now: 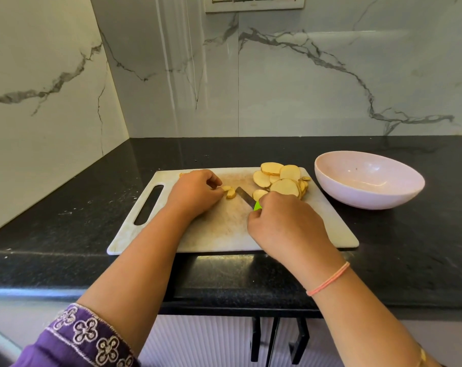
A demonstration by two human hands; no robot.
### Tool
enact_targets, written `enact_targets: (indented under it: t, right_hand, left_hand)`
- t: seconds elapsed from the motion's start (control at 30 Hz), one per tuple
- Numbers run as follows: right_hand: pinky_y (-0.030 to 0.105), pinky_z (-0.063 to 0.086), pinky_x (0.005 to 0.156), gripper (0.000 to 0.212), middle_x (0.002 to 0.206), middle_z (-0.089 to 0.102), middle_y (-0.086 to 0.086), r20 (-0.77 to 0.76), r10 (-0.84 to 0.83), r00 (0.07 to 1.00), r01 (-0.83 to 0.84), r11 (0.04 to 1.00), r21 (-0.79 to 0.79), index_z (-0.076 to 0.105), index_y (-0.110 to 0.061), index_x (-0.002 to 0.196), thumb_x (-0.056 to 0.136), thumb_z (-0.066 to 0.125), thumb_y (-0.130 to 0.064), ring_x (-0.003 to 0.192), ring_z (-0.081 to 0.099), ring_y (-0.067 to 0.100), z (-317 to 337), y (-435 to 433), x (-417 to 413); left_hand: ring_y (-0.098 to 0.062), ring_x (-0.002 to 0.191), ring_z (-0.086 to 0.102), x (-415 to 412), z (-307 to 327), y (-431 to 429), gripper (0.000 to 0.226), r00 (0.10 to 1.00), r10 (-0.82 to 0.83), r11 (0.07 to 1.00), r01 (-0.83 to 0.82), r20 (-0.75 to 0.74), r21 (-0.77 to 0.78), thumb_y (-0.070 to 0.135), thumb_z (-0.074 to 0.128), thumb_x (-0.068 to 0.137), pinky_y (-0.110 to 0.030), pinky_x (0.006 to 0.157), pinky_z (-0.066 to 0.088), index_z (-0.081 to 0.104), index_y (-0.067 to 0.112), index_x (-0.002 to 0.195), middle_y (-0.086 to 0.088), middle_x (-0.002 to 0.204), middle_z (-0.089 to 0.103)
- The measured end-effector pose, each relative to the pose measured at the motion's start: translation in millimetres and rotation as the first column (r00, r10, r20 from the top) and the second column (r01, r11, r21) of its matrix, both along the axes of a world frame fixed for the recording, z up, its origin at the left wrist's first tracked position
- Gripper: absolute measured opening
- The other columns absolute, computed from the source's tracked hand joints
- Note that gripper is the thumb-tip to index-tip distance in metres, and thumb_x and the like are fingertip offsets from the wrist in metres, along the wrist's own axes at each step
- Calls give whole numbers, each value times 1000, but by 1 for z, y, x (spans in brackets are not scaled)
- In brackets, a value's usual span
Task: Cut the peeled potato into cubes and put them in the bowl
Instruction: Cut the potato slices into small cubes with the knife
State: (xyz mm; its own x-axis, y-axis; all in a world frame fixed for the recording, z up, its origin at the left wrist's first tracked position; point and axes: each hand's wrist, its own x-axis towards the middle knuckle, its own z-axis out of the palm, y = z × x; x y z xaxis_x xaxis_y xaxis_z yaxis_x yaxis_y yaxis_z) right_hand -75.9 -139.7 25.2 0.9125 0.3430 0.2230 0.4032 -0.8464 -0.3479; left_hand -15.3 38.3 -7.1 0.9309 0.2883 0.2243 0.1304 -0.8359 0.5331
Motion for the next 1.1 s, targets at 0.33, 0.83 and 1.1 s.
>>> enact_targets:
  t: [0.33,0.83,1.1]
  right_hand:
    - [25,31,48,18,67,45,-4,51,24,998,-26,999,28,46,-19,79,94,42,-29,66,49,17,0,5,-4]
    - [25,25,46,32,66,44,-3,5,-42,999,42,999,-3,33,-22,66,94,44,-30,57,38,10,4,-1,-5]
    - [24,27,47,26,66,42,-5,16,-18,1000,17,1000,10,39,-20,70,94,44,-29,67,46,17,-1,4,-3]
  left_hand:
    - [-8,85,56,2,-2,5,17,998,57,997,-58,25,41,27,64,86,-24,71,45,61,25,104,9,98,65]
    - [-12,95,55,2,-2,-1,40,997,-27,1000,27,-73,-3,45,65,84,-25,81,47,61,22,117,3,112,60]
    - [-9,93,54,0,-1,-2,32,999,-40,998,39,-33,-39,25,64,88,-20,81,44,62,21,120,2,114,63]
